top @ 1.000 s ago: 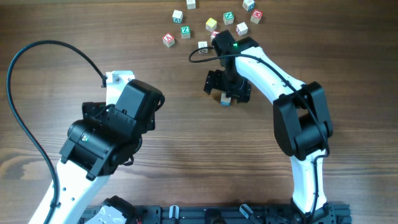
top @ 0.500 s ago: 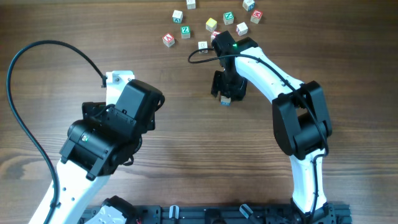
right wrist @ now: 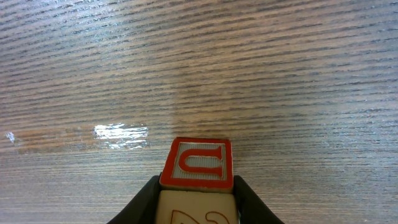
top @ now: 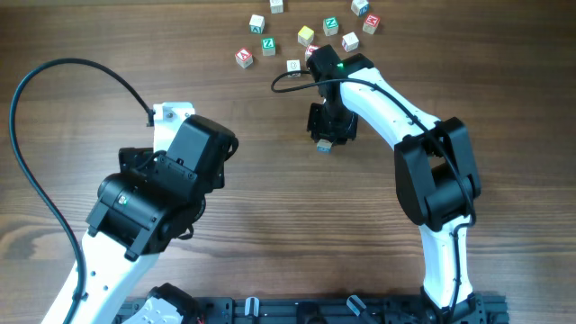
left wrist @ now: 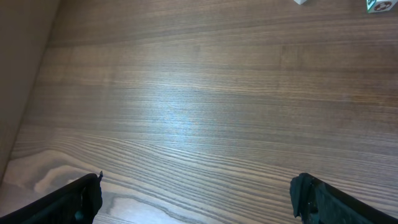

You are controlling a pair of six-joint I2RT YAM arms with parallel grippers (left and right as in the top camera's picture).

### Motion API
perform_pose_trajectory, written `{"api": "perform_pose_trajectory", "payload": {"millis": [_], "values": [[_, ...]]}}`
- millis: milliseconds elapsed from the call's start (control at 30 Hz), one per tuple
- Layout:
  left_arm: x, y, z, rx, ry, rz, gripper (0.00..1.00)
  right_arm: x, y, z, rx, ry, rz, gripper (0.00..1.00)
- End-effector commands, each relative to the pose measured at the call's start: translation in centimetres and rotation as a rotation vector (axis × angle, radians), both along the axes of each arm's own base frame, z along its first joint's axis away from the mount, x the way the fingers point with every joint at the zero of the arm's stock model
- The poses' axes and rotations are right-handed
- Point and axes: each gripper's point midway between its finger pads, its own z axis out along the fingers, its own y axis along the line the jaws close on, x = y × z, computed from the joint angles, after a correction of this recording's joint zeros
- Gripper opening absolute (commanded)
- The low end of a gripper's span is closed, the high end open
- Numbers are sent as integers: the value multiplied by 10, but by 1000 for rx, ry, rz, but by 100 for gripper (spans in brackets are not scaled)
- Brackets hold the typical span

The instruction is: Form a tower

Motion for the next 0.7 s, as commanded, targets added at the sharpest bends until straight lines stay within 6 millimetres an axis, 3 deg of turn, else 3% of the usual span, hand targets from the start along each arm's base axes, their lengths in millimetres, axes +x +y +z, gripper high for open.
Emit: {"api": "perform_pose_trajectory", "payload": {"millis": [0,133,200,267,400,533,667], "values": [[-1,1,2,1,-8,-3,100,-4,3,-6,5,21,7,28],[-1,1,2,1,-8,-3,100,-5,3,-6,7,28,7,29],[-1,1,2,1,-8,-3,100,-6,3,-6,8,31,9,45],[-1,1,2,1,-8,-3,100,-7,8,-4,38,32,50,53],[-1,1,2,1,-8,-3,100,-9,8,1,38,45,56,53],[-1,1,2,1,-8,-3,100,-10,8,2,38,53,56,34],[-1,1,2,1,-8,-3,100,-11,7,3,38,55,56,32]]}}
